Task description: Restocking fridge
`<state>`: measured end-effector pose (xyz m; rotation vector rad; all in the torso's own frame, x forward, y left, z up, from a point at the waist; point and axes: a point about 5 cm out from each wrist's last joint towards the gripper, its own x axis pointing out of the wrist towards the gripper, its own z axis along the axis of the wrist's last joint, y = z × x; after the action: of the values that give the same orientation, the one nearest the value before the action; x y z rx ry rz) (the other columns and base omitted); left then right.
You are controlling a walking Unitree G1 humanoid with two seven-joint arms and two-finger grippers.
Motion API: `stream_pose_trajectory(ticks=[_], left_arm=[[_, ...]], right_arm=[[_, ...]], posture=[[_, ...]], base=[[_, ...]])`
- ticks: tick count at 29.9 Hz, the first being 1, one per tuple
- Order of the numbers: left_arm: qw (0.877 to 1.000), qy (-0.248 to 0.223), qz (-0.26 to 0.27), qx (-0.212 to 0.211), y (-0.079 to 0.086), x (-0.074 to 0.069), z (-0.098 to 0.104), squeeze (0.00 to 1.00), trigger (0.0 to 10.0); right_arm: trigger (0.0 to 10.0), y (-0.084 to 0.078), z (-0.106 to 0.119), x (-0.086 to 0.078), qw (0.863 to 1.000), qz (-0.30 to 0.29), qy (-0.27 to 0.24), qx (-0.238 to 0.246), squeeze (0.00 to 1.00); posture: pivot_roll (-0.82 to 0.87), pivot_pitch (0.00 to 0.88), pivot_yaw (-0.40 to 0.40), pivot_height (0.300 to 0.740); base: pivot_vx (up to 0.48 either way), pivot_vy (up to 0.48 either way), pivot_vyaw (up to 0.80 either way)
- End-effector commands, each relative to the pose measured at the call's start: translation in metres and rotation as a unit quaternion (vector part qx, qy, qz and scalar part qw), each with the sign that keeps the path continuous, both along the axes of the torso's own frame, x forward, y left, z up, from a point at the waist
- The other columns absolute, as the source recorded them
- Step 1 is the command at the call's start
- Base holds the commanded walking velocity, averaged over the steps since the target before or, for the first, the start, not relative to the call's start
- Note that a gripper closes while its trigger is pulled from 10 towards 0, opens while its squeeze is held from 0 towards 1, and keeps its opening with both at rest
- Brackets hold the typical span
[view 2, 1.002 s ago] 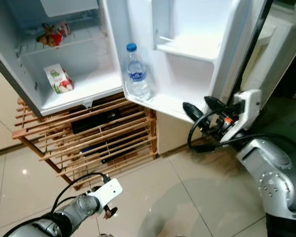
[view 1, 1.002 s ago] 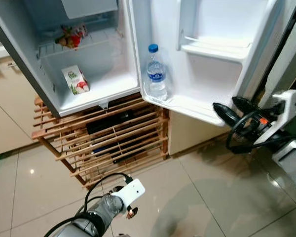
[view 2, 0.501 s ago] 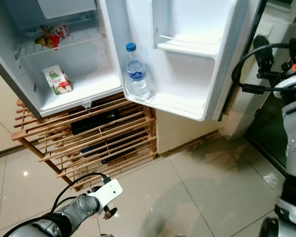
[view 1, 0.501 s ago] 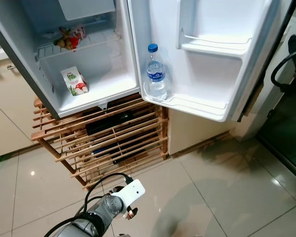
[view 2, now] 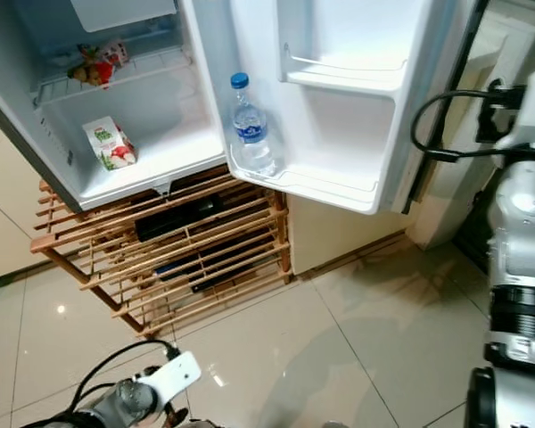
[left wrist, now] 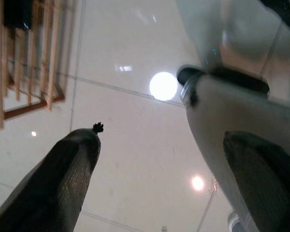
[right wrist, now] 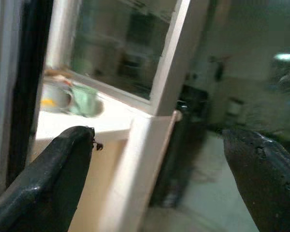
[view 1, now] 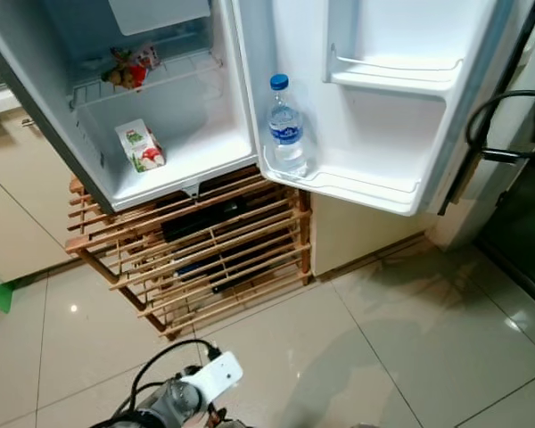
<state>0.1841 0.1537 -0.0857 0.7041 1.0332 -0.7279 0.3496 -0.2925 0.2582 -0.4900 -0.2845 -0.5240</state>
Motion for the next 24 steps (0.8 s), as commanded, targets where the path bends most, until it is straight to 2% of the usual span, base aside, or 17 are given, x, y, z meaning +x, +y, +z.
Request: stream_pose_trajectory(ticks=[1,6,7,8,9,10,14,15,17,20,24], left_arm=[[1.0,0.007,-0.005,0.012,0.01,-0.003,-0.001,0.0,10.0],[1.0,0.013,-0.01,0.014,0.014,-0.01,-0.003,0.0,10.0],[1.0,0.009,-0.012,-0.013,0.044,0.0,0.01,0.0,10.0],[1.0,0.009,-0.012,-0.013,0.044,0.0,0.01,0.0,10.0],[0.998,-0.006,-0.037,-0.044,0.092,0.009,0.044,0.0,10.0],[0.998,-0.008,-0.048,-0.05,0.101,0.01,0.054,0.0,10.0],[0.997,-0.011,-0.054,-0.055,0.1,0.012,0.062,0.0,10.0],[0.997,-0.013,-0.055,-0.062,0.094,0.017,0.066,0.0,10.0],[0.996,-0.013,-0.06,-0.068,0.089,0.02,0.067,0.0,10.0],[0.995,-0.013,-0.064,-0.074,0.084,0.021,0.069,0.0,10.0],[0.994,-0.01,-0.071,-0.084,0.075,0.019,0.078,0.0,10.0]], right_arm=[[10.0,0.009,-0.01,0.012,0.999,-0.012,0.027,-0.029,0.67],[10.0,0.005,-0.016,0.021,0.997,-0.024,0.048,-0.048,0.67],[10.0,0.014,-0.013,0.024,0.997,-0.002,0.042,-0.071,0.68],[10.0,0.014,-0.013,0.024,0.997,-0.002,0.042,-0.071,0.68],[10.0,0.023,-0.014,0.028,0.994,0.012,0.062,-0.091,0.68],[10.0,0.025,-0.012,0.029,0.995,0.008,0.057,-0.076,0.69],[10.0,0.032,-0.008,0.031,0.998,0.013,0.04,-0.054,0.69],[10.0,0.053,-0.005,0.034,0.997,0.049,0.028,-0.059,0.68],[10.0,0.066,-0.004,0.035,0.996,0.07,0.02,-0.055,0.68],[10.0,0.072,-0.004,0.037,0.996,0.08,0.017,-0.045,0.67],[10.0,0.059,0.006,0.039,0.997,0.031,0.002,-0.065,0.67]], posture=[[0.08,0.119,0.199,0.74],[0.08,0.133,0.211,0.74],[0.08,0.143,0.217,0.74],[0.08,0.143,0.217,0.74],[0.07,0.15,0.218,0.74],[0.07,0.151,0.215,0.74],[0.06,0.151,0.212,0.74],[0.04,0.154,0.21,0.74],[0.04,0.154,0.209,0.74],[0.03,0.154,0.209,0.74],[0.02,0.142,0.203,0.74]], base=[[0.0,0.0,0.0],[0.0,0.0,0.0],[0.0,0.0,0.0],[0.0,0.0,0.0],[0.0,0.0,0.0],[0.0,0.0,0.0],[0.0,0.0,0.0],[0.0,0.0,0.0],[0.0,0.0,0.0],[0.0,0.0,0.0],[0.0,0.0,0.0]])
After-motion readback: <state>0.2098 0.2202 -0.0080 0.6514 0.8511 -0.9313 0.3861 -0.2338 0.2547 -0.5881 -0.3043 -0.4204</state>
